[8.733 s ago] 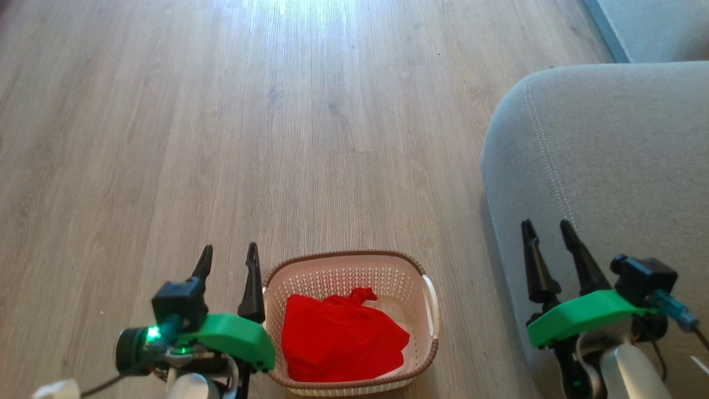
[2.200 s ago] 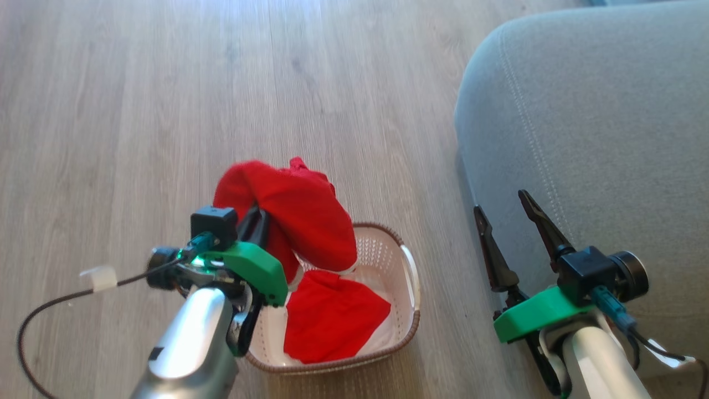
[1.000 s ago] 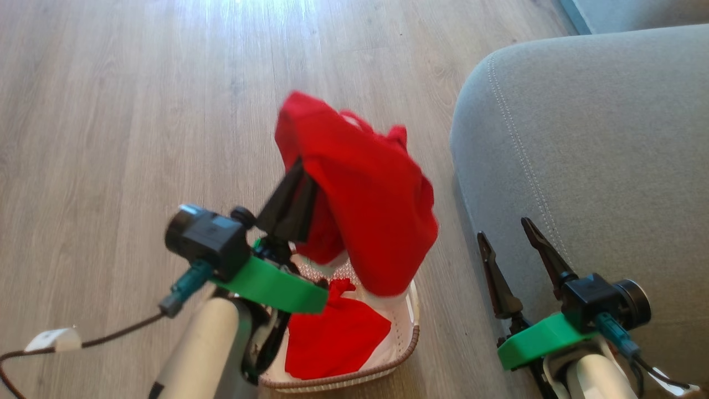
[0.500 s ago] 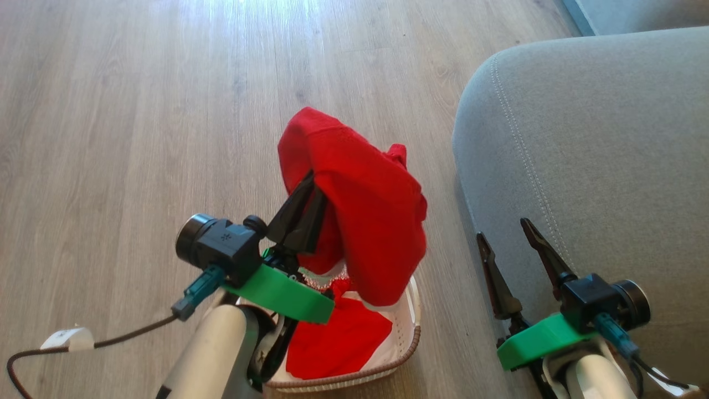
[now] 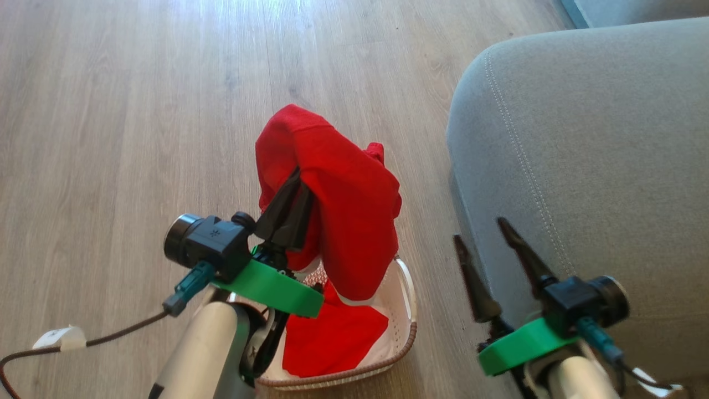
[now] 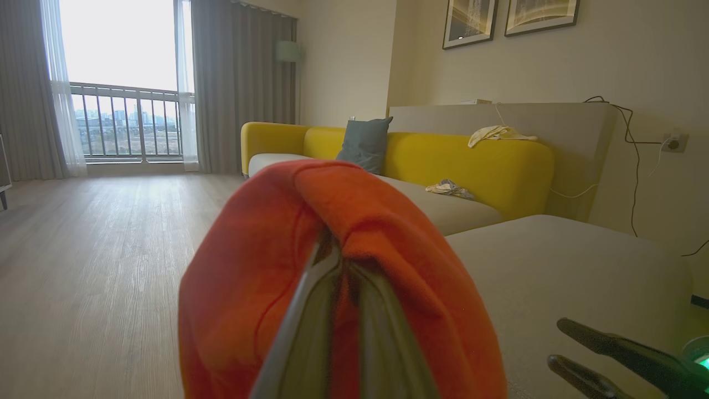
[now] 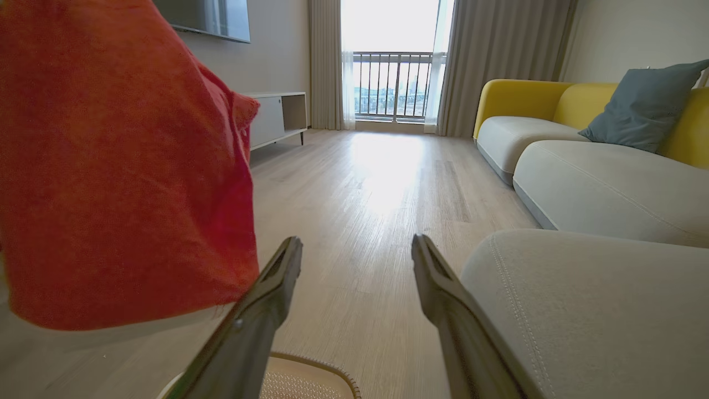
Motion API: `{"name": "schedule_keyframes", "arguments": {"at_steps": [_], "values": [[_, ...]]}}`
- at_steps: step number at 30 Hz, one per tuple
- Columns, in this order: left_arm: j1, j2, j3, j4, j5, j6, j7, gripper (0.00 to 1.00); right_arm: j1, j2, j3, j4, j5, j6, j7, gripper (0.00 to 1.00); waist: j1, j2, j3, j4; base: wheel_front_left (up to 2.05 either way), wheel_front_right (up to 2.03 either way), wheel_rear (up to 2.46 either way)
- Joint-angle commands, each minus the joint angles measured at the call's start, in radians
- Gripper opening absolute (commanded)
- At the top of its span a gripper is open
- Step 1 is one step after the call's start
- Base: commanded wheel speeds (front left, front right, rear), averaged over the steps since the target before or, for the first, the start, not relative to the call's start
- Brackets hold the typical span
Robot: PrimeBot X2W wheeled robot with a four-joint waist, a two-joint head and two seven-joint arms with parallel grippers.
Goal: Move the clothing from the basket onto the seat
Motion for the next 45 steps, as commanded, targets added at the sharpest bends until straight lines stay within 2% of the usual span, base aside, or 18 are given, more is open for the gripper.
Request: {"name": "schedule_keyframes", "arguments": {"at_steps": [1,8,17,34,45], "values": [[-0.053,0.007,0.045,-0.027,0.009,0.005,-0.01,0.0,-0.045,-0.005,0.047,-0.045,0.015,0.0,-0.007,1.0,0.0,0.0,0.001,-0.001,0.0,0.0,0.0],[-0.055,0.007,0.05,-0.017,0.013,0.0,-0.01,0.0,-0.062,-0.079,0.23,-0.101,0.154,0.0,-0.007,1.0,0.0,0.0,0.005,-0.003,0.0,0.0,0.0],[-0.05,0.007,-0.004,-0.012,0.01,-0.035,-0.01,0.0,-0.103,-0.13,0.314,-0.075,0.236,0.0,-0.007,1.0,0.0,0.0,-0.001,0.013,0.0,0.0,0.0],[-0.046,0.007,-0.11,-0.007,0.014,-0.07,-0.01,0.0,-0.222,-0.172,0.439,0.041,0.264,0.0,-0.007,1.0,0.0,0.0,-0.009,0.033,0.0,0.0,0.0],[-0.046,0.007,-0.171,0.022,0.009,-0.082,-0.01,0.0,-0.281,-0.159,0.476,0.101,0.237,0.0,-0.007,1.0,0.0,0.0,-0.015,0.045,0.0,0.0,0.0]]}}
